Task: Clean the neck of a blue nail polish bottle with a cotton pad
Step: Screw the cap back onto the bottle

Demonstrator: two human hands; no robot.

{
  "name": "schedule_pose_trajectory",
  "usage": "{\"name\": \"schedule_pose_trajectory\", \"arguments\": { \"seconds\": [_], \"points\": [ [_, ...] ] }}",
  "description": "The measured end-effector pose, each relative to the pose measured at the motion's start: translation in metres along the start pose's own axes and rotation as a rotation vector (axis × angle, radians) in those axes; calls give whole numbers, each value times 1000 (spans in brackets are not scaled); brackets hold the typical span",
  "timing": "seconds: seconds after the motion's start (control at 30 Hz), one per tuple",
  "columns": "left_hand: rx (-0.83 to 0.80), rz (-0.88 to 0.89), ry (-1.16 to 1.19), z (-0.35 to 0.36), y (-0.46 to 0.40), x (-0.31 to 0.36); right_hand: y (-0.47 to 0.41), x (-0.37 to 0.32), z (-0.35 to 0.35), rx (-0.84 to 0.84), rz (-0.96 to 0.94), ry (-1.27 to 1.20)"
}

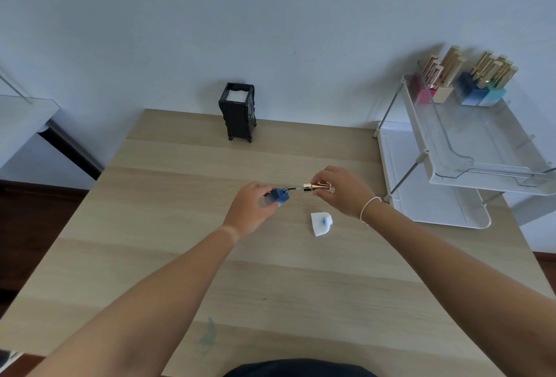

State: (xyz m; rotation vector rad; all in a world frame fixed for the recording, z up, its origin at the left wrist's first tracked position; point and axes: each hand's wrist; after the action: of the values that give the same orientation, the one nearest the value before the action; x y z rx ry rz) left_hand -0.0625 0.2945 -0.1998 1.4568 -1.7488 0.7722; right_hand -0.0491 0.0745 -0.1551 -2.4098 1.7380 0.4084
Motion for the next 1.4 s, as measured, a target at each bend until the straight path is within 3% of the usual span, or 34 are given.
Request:
{"name": "schedule_pose_trajectory", "arguments": {
  "seconds": [1.4],
  "points": [
    [-88, -8, -141, 6, -1, 13, -5, -8, 0, -5, -91, 150]
  ]
}}
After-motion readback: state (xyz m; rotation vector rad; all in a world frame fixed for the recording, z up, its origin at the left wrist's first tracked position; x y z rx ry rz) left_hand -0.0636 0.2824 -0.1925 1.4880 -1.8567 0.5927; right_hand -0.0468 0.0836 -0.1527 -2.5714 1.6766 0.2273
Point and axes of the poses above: each hand's wrist, its own y-axis away from the middle knuckle, its own z-axis out of the palm, x = y × z, and after that the axes turned 9 degrees about y, right-handed
